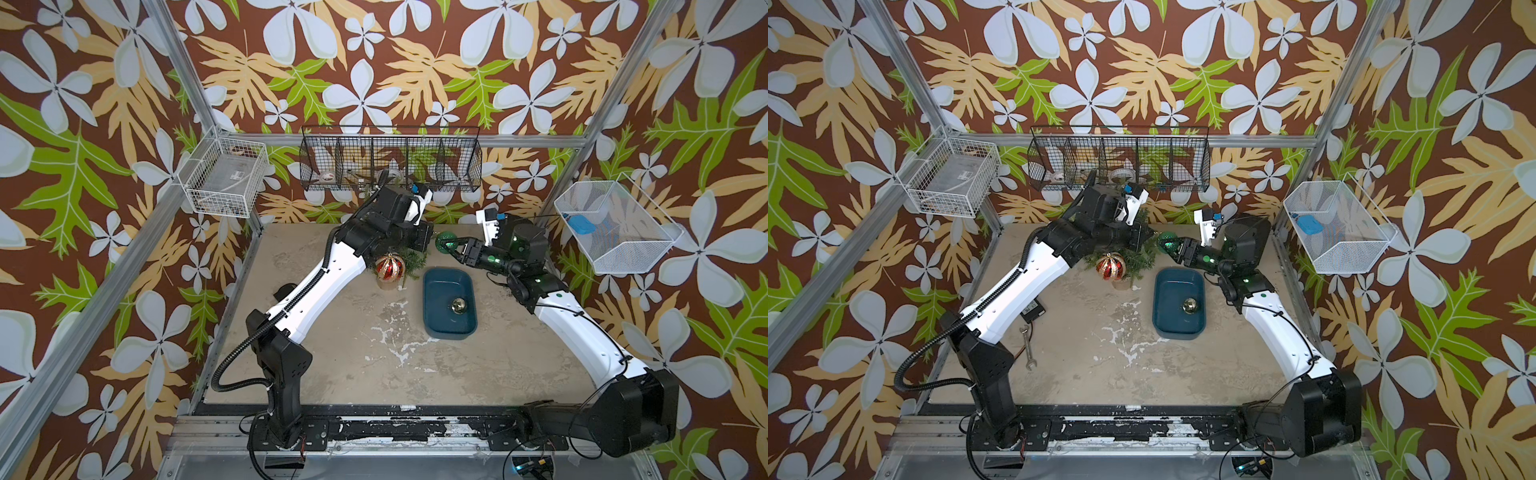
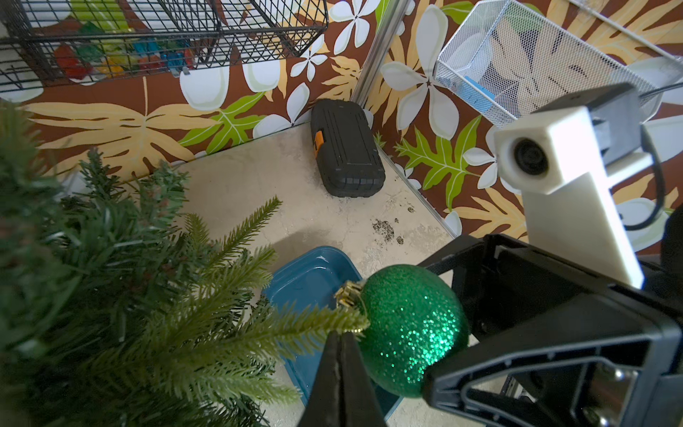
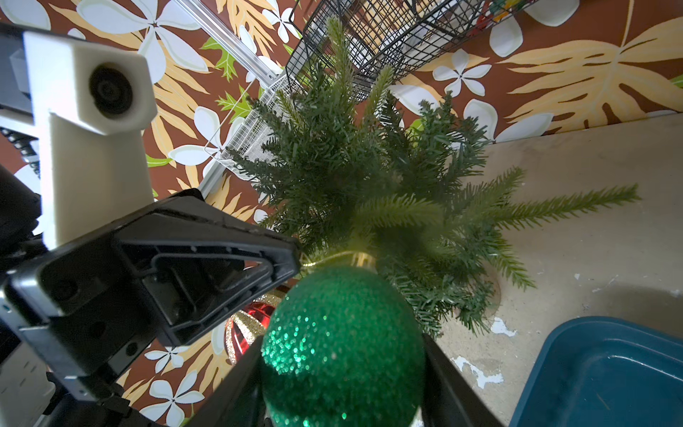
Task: Decorate the small christmas tree with ornaments
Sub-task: Hang an ornament on the christmas tree.
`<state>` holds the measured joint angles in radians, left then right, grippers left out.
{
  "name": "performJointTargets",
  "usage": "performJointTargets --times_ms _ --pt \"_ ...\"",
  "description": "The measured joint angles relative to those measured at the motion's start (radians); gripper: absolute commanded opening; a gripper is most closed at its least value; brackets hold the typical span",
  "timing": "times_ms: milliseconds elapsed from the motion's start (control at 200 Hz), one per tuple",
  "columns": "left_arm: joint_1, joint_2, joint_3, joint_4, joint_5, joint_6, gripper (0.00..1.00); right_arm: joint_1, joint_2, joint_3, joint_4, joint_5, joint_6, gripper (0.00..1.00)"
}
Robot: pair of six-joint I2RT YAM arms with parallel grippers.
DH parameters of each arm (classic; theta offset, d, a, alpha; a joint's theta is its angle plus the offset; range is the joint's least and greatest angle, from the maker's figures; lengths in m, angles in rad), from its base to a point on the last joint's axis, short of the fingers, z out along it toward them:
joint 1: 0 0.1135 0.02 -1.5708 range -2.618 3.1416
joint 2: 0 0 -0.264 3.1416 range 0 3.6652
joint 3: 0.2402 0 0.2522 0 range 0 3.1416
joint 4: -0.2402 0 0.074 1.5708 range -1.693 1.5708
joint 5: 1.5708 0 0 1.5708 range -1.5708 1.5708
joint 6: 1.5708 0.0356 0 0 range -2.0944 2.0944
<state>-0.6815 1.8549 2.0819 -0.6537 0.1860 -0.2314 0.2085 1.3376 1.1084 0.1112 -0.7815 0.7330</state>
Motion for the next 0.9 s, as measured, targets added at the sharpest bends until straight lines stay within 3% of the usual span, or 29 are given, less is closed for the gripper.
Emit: performJointTargets --times_ms 901 --pt "0.004 0.027 0.002 0.0 0.009 -0.004 0.0 0.0 0.028 -0.015 0.021 -0.004 0.015 0.59"
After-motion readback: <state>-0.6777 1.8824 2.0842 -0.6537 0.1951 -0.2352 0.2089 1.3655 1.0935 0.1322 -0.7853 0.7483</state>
